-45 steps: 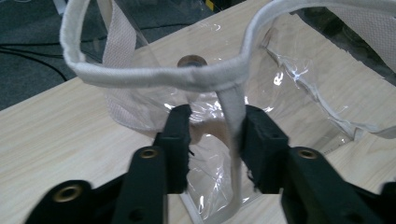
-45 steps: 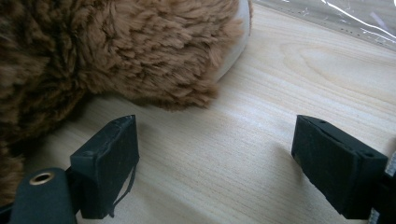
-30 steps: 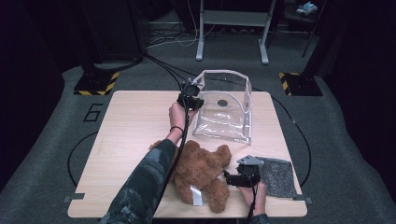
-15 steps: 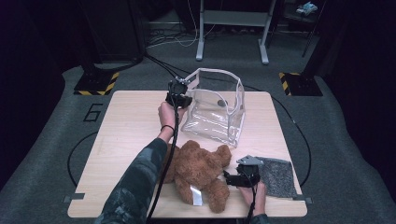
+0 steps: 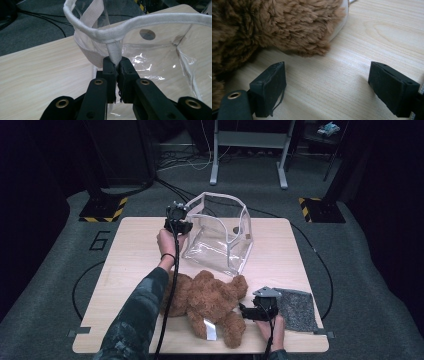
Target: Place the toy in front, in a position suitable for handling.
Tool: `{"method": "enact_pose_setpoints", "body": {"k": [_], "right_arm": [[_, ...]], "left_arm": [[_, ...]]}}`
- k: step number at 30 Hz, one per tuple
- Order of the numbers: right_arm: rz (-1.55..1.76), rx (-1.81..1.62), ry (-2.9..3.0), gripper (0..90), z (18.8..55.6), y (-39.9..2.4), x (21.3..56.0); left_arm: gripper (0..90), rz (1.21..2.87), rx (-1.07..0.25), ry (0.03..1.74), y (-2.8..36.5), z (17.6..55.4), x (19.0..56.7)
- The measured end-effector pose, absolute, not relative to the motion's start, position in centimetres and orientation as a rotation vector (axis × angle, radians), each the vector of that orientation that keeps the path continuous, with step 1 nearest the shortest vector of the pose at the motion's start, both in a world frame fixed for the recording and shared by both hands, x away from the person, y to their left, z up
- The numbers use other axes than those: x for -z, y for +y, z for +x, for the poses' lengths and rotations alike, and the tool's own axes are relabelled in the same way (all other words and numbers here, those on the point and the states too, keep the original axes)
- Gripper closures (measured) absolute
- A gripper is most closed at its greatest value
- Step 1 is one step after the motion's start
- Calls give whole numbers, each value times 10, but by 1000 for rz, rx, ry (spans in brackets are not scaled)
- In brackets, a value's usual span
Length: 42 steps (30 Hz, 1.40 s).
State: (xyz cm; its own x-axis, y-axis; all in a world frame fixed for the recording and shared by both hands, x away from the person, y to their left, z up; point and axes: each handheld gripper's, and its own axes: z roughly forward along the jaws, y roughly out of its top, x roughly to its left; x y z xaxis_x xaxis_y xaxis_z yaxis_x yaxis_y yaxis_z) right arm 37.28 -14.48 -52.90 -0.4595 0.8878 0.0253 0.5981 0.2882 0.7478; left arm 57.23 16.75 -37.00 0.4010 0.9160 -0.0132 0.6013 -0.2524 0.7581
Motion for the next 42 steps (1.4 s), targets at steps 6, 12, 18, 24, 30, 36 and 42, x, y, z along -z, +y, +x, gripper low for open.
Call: {"method": "enact_pose_setpoints", "body": {"k": [6,12,18,24,30,36,42], "right_arm": [[1329,-987,2172,141,373,-145,529],[1322,-971,2181,140,372,-144,529],[1336,-978,2169,140,372,-143,529],[1327,-975,2170,140,372,-144,529],[1334,-973,2170,140,371,-143,529],[1328,-975,2171,139,372,-144,529],[1329,-969,2172,139,371,-144,529]], "left_arm": [[848,1934,-597,1315,187,570,372],[848,1918,-617,1314,206,569,374],[848,1880,-634,1355,226,568,375],[848,1862,-653,1385,242,566,375],[848,1837,-673,1414,258,564,376],[847,1813,-694,1441,275,560,377],[847,1793,-714,1478,293,556,376]]}}
